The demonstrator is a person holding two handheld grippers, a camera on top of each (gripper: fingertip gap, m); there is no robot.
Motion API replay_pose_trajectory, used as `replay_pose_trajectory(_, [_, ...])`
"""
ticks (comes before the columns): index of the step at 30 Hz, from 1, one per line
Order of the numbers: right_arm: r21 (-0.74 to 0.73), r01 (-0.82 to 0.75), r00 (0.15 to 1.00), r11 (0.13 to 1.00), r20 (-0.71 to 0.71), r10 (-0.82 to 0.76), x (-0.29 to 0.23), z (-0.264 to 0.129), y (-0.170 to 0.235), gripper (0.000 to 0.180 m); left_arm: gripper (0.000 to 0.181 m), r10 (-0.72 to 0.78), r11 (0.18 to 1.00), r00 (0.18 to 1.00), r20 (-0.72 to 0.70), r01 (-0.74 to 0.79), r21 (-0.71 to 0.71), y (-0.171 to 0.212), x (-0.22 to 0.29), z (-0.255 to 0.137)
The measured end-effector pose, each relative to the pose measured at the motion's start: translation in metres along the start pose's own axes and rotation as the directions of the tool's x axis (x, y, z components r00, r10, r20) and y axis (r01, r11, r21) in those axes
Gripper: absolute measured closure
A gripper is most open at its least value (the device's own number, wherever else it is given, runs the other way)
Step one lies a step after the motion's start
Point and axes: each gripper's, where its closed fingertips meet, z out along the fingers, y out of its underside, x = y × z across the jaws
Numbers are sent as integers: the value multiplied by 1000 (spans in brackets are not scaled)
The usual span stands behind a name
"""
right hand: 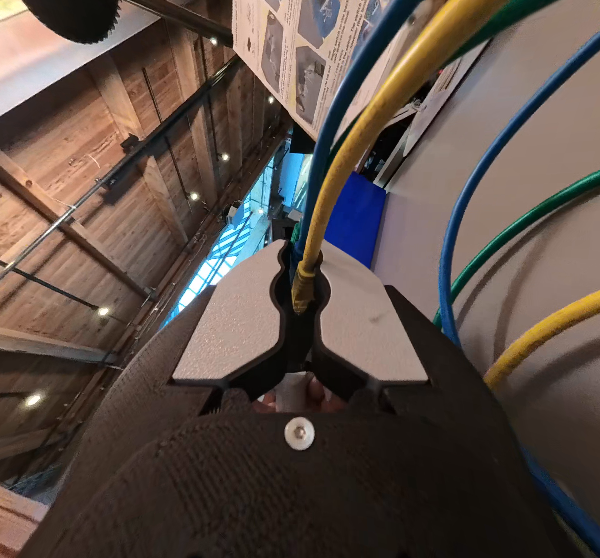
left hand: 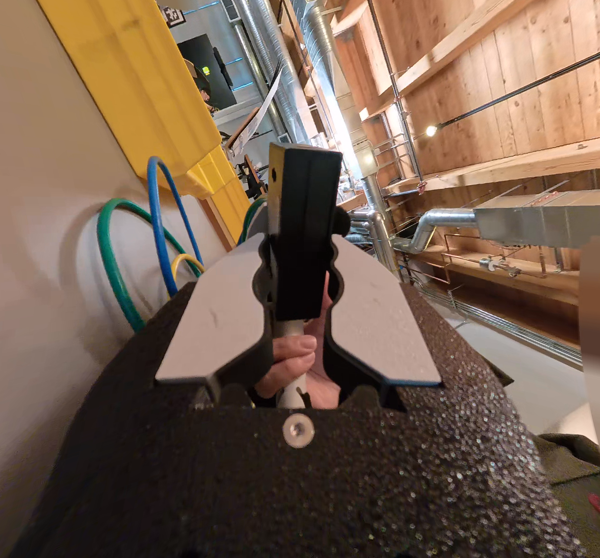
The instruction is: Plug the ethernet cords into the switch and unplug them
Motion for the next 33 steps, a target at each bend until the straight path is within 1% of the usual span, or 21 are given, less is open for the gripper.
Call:
replay_pose_trajectory(3, [-7, 37, 999, 999, -9, -38, 3, 0, 2, 168, 153, 56, 998, 996, 69, -56, 3, -1, -7, -2])
replay_pose_trajectory(5, [-61, 18, 999, 998, 42, -15, -1, 2, 5, 167, 154, 20, 999, 999, 49, -21, 30, -7, -5, -5])
replay_pose_trajectory(6, [-115, 27, 998, 993, 65, -19, -3, 3, 10, 159, 153, -29, 999, 999, 38, 28, 46, -11, -5, -7])
replay_pose_trajectory(8, [-247, 84, 994, 965, 92, -63, -6, 5, 22, 132, 153, -129, 989, 991, 17, 127, 80, -22, -8, -14])
replay_pose_trajectory(11, [-397, 279, 960, 875, 140, -242, -9, -5, 43, 113, 153, -243, 966, 970, 5, 242, 94, -32, -11, -24])
replay_pose_trajectory(13, [-498, 459, 885, 735, 184, -427, -4, -19, 62, 109, 153, -273, 960, 962, 11, 271, 76, -35, -12, -29])
replay_pose_trajectory(14, [-558, 547, 821, 624, 211, -530, 2, -29, 72, 109, 153, -283, 957, 959, 7, 282, 68, -37, -11, -30])
replay_pose_trajectory(15, [-591, 641, 723, 489, 252, -643, 8, -37, 76, 110, 153, -291, 955, 957, 3, 290, 56, -38, -10, -31])
replay_pose_trajectory(16, [-576, 741, 583, 344, 298, -756, 10, -43, 76, 110, 153, -289, 956, 957, 6, 289, 43, -39, -9, -32])
replay_pose_trajectory(17, [-525, 829, 405, 190, 330, -853, 8, -47, 70, 115, 153, -283, 959, 959, 12, 283, 32, -39, -7, -33])
replay_pose_trajectory(18, [-461, 887, 194, 22, 329, -924, 4, -48, 61, 118, 153, -281, 959, 960, 11, 281, 24, -39, -6, -33])
replay_pose_trajectory(19, [-388, 907, -37, -165, 317, -948, -2, -47, 52, 119, 153, -288, 958, 958, 3, 288, 13, -39, -4, -33])
replay_pose_trajectory(20, [-325, 876, -257, -358, 313, -914, -6, -45, 46, 122, 153, -299, 954, 954, -1, 299, 3, -38, -3, -33])
replay_pose_trajectory(21, [-289, 805, -437, -518, 301, -847, -8, -42, 41, 124, 153, -305, 952, 952, -3, 305, -5, -36, -3, -33])
replay_pose_trajectory(22, [-266, 723, -575, -638, 280, -769, -8, -36, 35, 123, 153, -310, 951, 951, -4, 309, -18, -35, -3, -31])
replay_pose_trajectory(23, [-244, 645, -675, -724, 261, -690, -7, -30, 32, 123, 153, -320, 947, 947, 0, 320, -39, -32, -3, -30])
replay_pose_trajectory(24, [-227, 576, -740, -786, 264, -618, -3, -25, 31, 123, 153, -328, 943, 945, 5, 328, -62, -29, -4, -29])
replay_pose_trajectory(27, [-151, 445, -832, -883, 295, -470, 5, -11, 40, 128, 153, -338, 938, 941, -2, 337, -86, -27, -3, -27])
replay_pose_trajectory(29, [-120, 391, -871, -913, 273, -409, 3, -4, 44, 140, 152, -335, 938, 942, 10, 335, -86, -27, -3, -29])
replay_pose_trajectory(31, [-119, 381, -887, -917, 235, -398, -4, 0, 43, 159, 153, -337, 938, 941, 15, 337, -82, -29, -3, -32])
replay_pose_trajectory(33, [-105, 369, -894, -924, 233, -383, -8, 4, 43, 162, 153, -336, 939, 942, 16, 336, -77, -31, -1, -33])
